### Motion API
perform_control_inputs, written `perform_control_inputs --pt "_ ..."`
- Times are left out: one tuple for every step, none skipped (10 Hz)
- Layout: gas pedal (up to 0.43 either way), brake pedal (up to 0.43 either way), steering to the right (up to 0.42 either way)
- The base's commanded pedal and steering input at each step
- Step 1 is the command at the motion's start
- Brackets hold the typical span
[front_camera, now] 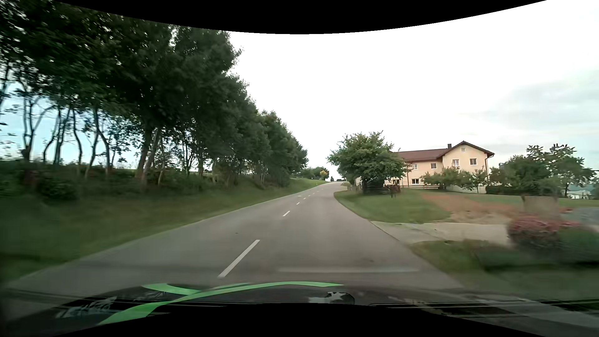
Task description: Follow the waypoints while adhering to traffic rules and regulations
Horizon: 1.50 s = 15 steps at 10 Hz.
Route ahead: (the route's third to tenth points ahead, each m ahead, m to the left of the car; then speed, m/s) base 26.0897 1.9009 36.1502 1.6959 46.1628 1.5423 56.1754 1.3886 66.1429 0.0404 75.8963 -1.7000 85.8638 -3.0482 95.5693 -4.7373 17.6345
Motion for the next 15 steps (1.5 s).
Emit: perform_control_inputs --pt "0.319 0.0 0.002" --pt "0.319 0.0 0.001" --pt "0.319 0.0 0.001" --pt "0.331 0.0 0.001" --pt "0.339 0.0 0.001" --pt "0.339 0.0 0.001" --pt "0.339 0.0 0.001" --pt "0.339 0.0 0.001" --pt "0.311 0.0 0.002" --pt "0.287 0.0 0.001" --pt "0.287 0.0 0.002" --pt "0.299 0.0 0.002" --pt "0.319 0.0 0.003" --pt "0.319 0.0 0.004" --pt "0.319 0.0 0.005"
